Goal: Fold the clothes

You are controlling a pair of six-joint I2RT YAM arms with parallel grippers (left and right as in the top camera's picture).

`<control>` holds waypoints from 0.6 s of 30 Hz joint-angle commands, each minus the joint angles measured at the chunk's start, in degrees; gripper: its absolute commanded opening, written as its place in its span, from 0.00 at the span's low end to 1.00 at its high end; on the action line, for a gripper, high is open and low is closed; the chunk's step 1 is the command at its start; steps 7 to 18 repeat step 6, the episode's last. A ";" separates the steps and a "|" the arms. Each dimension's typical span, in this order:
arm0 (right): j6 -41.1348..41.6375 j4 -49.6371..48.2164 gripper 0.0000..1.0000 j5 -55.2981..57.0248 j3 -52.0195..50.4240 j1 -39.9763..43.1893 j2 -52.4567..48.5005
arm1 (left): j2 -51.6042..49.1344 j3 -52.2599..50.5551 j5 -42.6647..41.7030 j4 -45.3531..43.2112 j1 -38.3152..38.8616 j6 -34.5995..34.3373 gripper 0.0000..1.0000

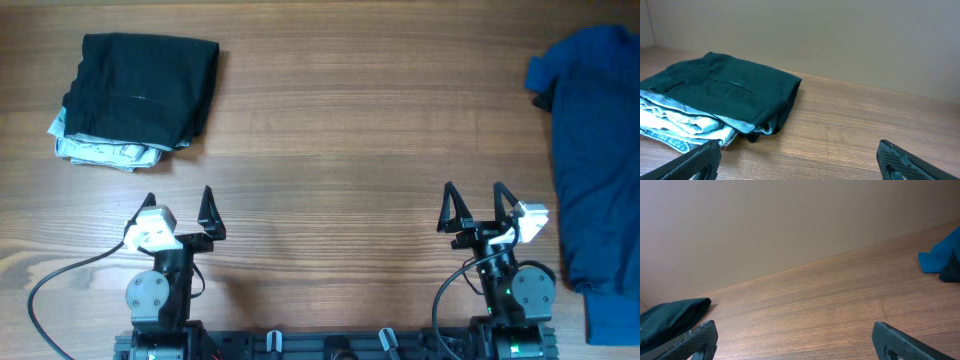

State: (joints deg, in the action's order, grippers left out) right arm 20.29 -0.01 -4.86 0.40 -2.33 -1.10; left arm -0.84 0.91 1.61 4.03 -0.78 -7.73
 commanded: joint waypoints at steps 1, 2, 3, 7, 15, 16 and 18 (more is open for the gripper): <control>-0.22 -0.15 1.00 0.61 -0.11 -0.39 0.35 | 0.68 -0.55 -0.52 -0.04 -0.31 1.11 1.00; -0.20 -0.15 1.00 0.61 -0.11 -0.39 0.35 | 0.68 -0.55 -0.52 -0.04 -0.31 1.11 1.00; -0.22 -0.15 1.00 0.61 -0.11 -0.39 0.35 | 0.68 -0.55 -0.52 -0.04 -0.31 1.11 1.00; -0.20 -0.15 1.00 0.61 -0.11 -0.39 0.35 | 0.68 -0.55 -0.52 -0.04 -0.31 1.11 1.00; -0.20 -0.15 1.00 0.61 -0.11 -0.39 0.35 | 0.68 -0.55 -0.52 -0.04 -0.31 1.11 1.00; -0.20 -0.15 1.00 0.61 -0.11 -0.39 0.35 | 0.68 -0.55 -0.52 -0.04 -0.31 1.11 1.00; -0.20 -0.15 1.00 0.61 -0.11 -0.39 0.35 | 0.68 -0.55 -0.52 -0.04 -0.31 1.11 1.00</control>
